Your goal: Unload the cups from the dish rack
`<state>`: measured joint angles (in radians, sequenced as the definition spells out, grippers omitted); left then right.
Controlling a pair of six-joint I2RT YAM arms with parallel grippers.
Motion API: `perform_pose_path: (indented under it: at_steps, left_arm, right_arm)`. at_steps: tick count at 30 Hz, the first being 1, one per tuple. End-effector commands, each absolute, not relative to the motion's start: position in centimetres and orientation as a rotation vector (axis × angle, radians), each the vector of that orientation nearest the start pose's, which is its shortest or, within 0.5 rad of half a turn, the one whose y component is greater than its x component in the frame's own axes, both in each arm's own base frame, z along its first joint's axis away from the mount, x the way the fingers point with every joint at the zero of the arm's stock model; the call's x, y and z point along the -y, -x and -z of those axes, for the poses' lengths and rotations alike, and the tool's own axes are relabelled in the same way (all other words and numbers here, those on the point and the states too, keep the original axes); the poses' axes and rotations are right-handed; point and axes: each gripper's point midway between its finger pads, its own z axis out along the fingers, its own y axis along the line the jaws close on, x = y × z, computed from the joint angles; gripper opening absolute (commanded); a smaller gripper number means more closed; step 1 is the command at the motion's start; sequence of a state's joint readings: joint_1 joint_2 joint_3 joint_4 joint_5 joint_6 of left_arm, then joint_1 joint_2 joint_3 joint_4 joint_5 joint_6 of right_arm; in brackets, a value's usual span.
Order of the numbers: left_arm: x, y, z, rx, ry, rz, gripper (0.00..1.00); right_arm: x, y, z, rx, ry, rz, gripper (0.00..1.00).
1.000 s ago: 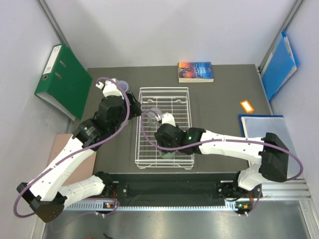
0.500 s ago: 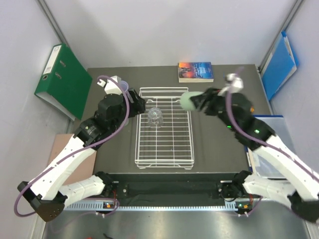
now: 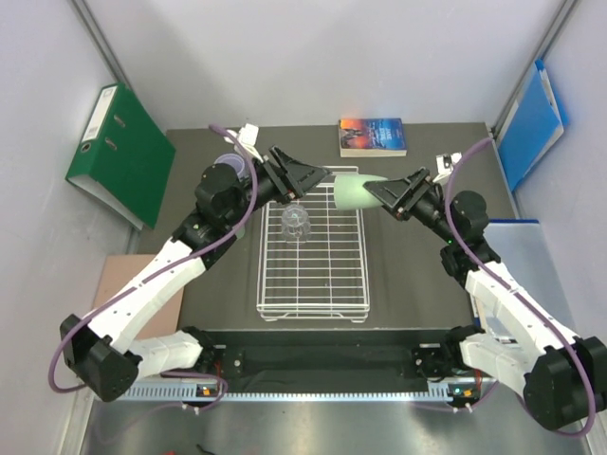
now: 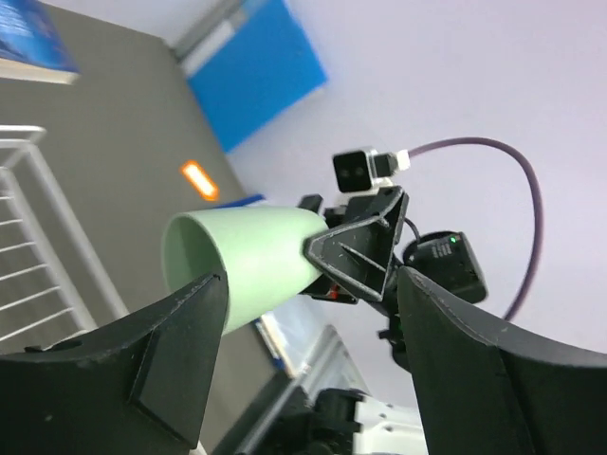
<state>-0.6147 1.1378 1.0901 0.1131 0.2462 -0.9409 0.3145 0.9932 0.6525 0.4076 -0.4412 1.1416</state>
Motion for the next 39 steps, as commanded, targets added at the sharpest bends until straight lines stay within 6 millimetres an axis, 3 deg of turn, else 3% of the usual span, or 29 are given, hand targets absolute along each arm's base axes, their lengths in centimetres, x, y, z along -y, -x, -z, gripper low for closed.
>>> perform_pose_path:
  at_steps: [1, 9, 18, 22, 25, 28, 29, 30, 33, 34, 36, 37, 38, 39]
  left_arm:
    - [30.4, -25.8, -42.6, -1.554, -0.030, 1.654, 0.76]
    - [31.4, -26.0, -40.0, -1.609, -0.015, 1.714, 0.75]
    - [32.8, -25.2, -40.1, -1.557, -0.040, 1.939, 0.69]
    - [32.9, -24.9, -40.2, -1.549, -0.062, 1.949, 0.47]
    - [33.0, -25.0, -40.4, -1.550, -0.078, 1.938, 0.38]
    - [33.1, -25.0, -40.2, -1.555, -0.082, 1.943, 0.15]
    - [33.1, -25.0, -40.2, -1.557, -0.082, 1.943, 0.00]
    - [33.1, -25.1, -40.2, -1.558, -0.084, 1.930, 0.00]
    - [33.1, -25.7, -39.4, -1.632, -0.097, 1.817, 0.00]
    - [33.0, -26.2, -38.6, -1.717, -0.072, 1.753, 0.00]
    - [32.3, -26.7, -38.0, -1.763, -0.119, 1.591, 0.00]
    - [31.5, -27.5, -37.7, -1.829, -0.065, 1.483, 0.00]
    - [30.8, -27.8, -37.7, -1.850, -0.060, 1.410, 0.00]
    - [30.0, -28.3, -39.4, -1.808, -0.089, 1.319, 0.00]
  right_arm:
    - [-21.4, -27.1, -37.5, -1.445, -0.119, -1.599, 0.00]
    - [-21.9, -27.2, -37.6, -1.419, -0.108, -1.656, 0.00]
    - [-23.8, -26.8, -36.5, -1.418, -0.060, -1.778, 0.00]
    - [-23.9, -26.7, -36.3, -1.423, -0.066, -1.784, 0.00]
    - [-24.1, -26.7, -36.3, -1.436, -0.043, -1.787, 0.00]
    - [-24.3, -26.7, -36.1, -1.446, -0.040, -1.795, 0.00]
    - [-24.3, -26.6, -36.1, -1.451, -0.032, -1.796, 0.00]
    - [-24.5, -26.5, -36.1, -1.459, -0.022, -1.798, 0.00]
    - [-24.5, -27.3, -34.1, -1.577, -0.046, -1.695, 0.19]
    - [-24.0, -28.0, -31.7, -1.685, -0.104, -1.583, 0.39]
    - [-23.2, -28.7, -30.9, -1.761, -0.139, -1.455, 0.60]
    - [-22.0, -29.5, -30.6, -1.765, -0.149, -1.324, 0.75]
    - [-21.1, -29.4, -28.1, -1.886, -0.211, -1.231, 0.81]
    - [-20.4, -29.7, -28.7, -1.893, -0.219, -1.164, 0.85]
